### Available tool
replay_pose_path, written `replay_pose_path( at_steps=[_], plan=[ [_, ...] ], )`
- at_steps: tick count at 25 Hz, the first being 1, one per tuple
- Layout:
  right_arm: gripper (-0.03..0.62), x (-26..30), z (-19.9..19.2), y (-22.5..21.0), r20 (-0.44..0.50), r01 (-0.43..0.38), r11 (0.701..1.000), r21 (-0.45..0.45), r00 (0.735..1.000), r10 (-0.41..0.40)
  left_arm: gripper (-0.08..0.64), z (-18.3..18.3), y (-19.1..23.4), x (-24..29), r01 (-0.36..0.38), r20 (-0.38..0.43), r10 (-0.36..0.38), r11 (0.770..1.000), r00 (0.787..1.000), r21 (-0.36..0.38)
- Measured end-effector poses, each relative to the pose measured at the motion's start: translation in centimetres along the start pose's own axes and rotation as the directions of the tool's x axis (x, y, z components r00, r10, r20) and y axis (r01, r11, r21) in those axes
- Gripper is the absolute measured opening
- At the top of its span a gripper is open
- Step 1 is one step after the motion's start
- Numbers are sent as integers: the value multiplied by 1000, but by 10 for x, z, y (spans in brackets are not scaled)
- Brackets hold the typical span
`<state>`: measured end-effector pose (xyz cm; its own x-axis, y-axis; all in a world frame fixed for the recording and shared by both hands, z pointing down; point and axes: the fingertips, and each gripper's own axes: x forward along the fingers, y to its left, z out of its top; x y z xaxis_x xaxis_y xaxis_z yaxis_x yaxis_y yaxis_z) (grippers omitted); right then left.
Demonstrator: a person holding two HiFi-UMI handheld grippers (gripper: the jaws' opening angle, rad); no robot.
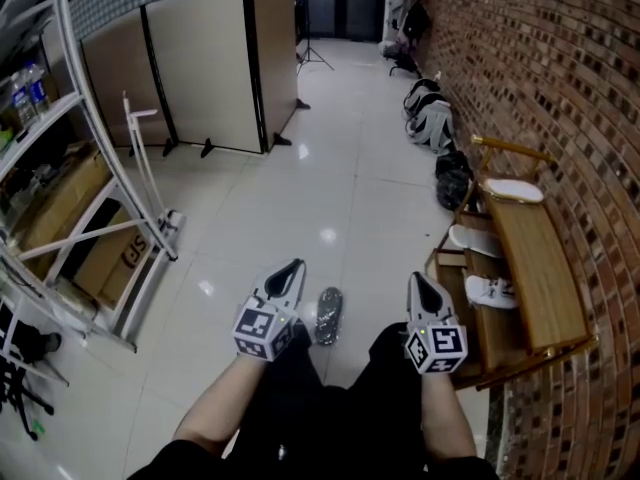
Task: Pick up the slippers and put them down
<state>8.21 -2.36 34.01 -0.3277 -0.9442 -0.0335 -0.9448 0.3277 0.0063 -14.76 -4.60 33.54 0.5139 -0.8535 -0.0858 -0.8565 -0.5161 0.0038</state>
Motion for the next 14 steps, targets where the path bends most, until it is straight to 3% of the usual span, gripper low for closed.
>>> replay_pose_path(
  at_steps=[14],
  plan=[
    [8, 1, -8, -2, -7, 13, 1000, 12, 1000, -13, 29, -6, 5, 1, 14, 25, -14, 1000, 1000, 9]
  ],
)
